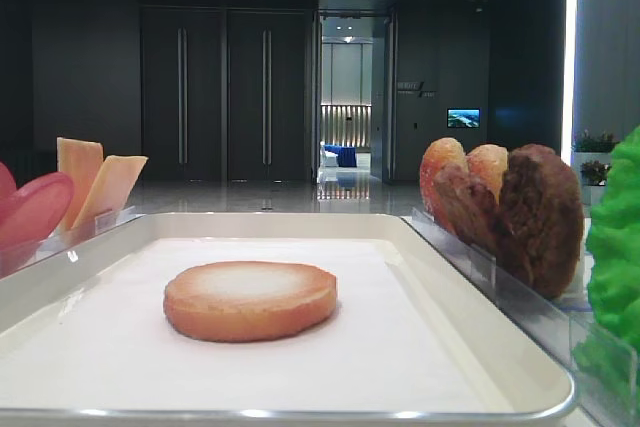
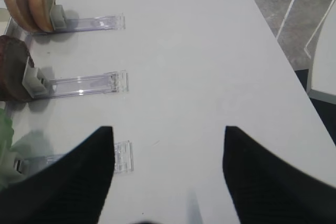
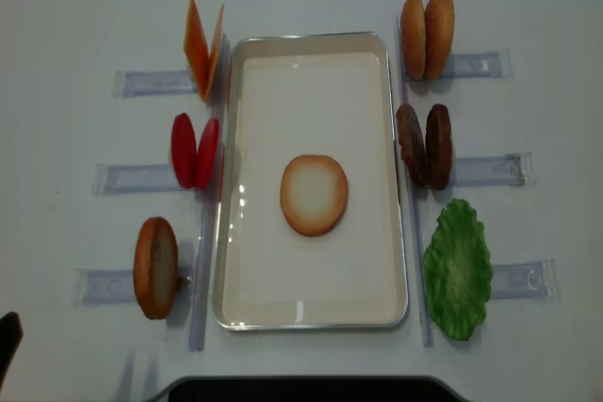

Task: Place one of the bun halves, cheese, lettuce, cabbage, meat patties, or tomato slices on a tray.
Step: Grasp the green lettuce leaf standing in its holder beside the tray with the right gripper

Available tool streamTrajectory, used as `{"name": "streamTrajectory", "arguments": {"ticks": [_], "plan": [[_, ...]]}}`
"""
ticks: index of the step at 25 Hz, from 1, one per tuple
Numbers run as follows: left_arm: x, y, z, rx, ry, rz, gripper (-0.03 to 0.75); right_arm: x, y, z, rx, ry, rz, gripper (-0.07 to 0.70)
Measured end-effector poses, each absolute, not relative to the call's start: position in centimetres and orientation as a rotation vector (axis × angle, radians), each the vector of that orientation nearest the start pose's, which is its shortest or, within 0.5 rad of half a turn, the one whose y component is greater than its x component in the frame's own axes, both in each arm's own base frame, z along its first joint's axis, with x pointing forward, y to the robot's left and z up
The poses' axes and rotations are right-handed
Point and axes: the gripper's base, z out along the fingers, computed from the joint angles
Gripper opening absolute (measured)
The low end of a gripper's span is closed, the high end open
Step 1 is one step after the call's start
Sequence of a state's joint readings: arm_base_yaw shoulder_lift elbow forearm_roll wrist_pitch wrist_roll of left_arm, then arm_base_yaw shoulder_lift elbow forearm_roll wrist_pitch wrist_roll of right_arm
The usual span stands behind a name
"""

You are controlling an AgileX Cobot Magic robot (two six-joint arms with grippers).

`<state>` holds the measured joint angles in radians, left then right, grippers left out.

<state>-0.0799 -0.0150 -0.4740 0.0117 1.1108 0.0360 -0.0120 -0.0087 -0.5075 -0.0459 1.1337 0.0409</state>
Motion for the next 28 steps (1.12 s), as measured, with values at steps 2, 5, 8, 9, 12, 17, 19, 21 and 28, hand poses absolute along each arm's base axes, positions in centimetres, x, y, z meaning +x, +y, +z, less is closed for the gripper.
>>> {"name": "streamTrajectory", "arguments": {"ticks": [2, 5, 8, 9, 12, 17, 19, 21, 28], "plan": [[-0.63, 0.15, 26.6, 0.121, 2.102, -0.012, 0.244, -1.04, -0.37, 27.35, 0.06, 2.1, -0.038, 0.429], [-0.63, 0.15, 26.6, 0.121, 2.102, -0.012, 0.244, -1.04, -0.37, 27.35, 0.06, 2.1, -0.038, 0.429], [-0.63, 0.15, 26.6, 0.121, 2.102, -0.012, 0.236, -1.04, -0.37, 27.35, 0.06, 2.1, -0.038, 0.429], [-0.63, 0.15, 26.6, 0.121, 2.102, -0.012, 0.234, -1.04, -0.37, 27.35, 0.06, 2.1, -0.038, 0.429], [-0.63, 0.15, 26.6, 0.121, 2.102, -0.012, 0.232, -1.04, -0.37, 27.35, 0.06, 2.1, -0.038, 0.429], [-0.63, 0.15, 26.6, 0.121, 2.102, -0.012, 0.223, -1.04, -0.37, 27.35, 0.06, 2.1, -0.038, 0.429], [-0.63, 0.15, 26.6, 0.121, 2.102, -0.012, 0.211, -1.04, -0.37, 27.35, 0.06, 2.1, -0.038, 0.429], [-0.63, 0.15, 26.6, 0.121, 2.102, -0.012, 0.199, -1.04, -0.37, 27.35, 0.06, 2.1, -0.038, 0.429], [-0.63, 0.15, 26.6, 0.121, 2.102, -0.012, 0.159, -1.04, -0.37, 27.35, 0.06, 2.1, -0.038, 0.429]]}}
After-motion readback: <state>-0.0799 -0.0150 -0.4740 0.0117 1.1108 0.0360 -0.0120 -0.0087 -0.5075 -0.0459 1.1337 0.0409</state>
